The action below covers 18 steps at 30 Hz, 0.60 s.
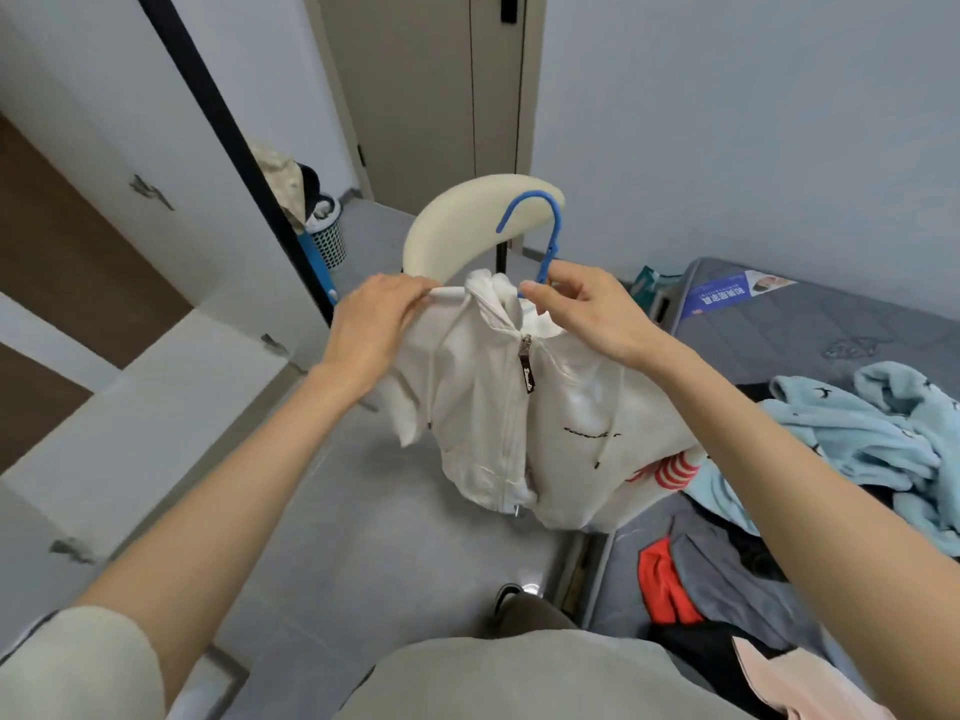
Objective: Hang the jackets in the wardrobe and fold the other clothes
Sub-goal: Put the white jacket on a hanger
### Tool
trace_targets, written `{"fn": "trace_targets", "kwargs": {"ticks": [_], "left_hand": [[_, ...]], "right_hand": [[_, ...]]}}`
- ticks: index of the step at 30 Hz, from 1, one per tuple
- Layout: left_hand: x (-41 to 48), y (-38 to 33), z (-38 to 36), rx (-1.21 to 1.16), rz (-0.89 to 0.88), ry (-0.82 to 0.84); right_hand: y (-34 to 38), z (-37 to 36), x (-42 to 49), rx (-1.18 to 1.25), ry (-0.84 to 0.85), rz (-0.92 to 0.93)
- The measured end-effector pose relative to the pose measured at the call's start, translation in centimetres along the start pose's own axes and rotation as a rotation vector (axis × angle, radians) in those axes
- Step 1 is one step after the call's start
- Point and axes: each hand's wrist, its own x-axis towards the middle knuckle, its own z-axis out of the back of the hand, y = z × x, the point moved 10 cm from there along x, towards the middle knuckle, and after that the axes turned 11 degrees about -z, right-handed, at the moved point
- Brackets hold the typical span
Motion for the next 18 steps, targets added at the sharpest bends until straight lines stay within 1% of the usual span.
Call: {"fn": "trace_targets", "kwargs": {"ticks": [3, 4, 7, 9, 12, 13, 16, 18], "left_hand": [[-2.9, 1.4, 3.2, 0.056, -0.069, -0.023], [-3.9, 2.0, 3.9, 0.075, -0.076, -0.006], [-7.2, 4.9, 5.5, 0.151, -0.025, 0.058], [-9.5, 7.0, 7.2, 0.191, 0.039, 0.040], [-13.1, 9.8, 12.1, 0.291, 0.145, -0.074], [-14.6, 11.1, 14.0, 0.327, 0.198, -0.106], [-19.2, 14.5, 18.0, 0.399, 0.376, -0.121], [-21.7, 16.4, 18.5, 0.346, 0.492, -0.089]], "right_hand": [[2.9, -2.4, 0.0, -0.018, 0.034, 0.026], [3.8, -3.4, 0.1, -0.032, 0.042, 0.037], [6.4, -6.5, 0.1, -0.086, 0.070, 0.069], [7.9, -8.6, 0.0, -0.127, 0.082, 0.078], [9.6, -10.3, 0.4, -0.219, 0.042, 0.062], [9.9, -10.4, 0.6, -0.217, 0.028, 0.042], [11.3, -11.6, 1.3, -0.065, 0.050, 0.011], [13.7, -13.7, 1.1, -0.013, 0.078, 0.065]]}}
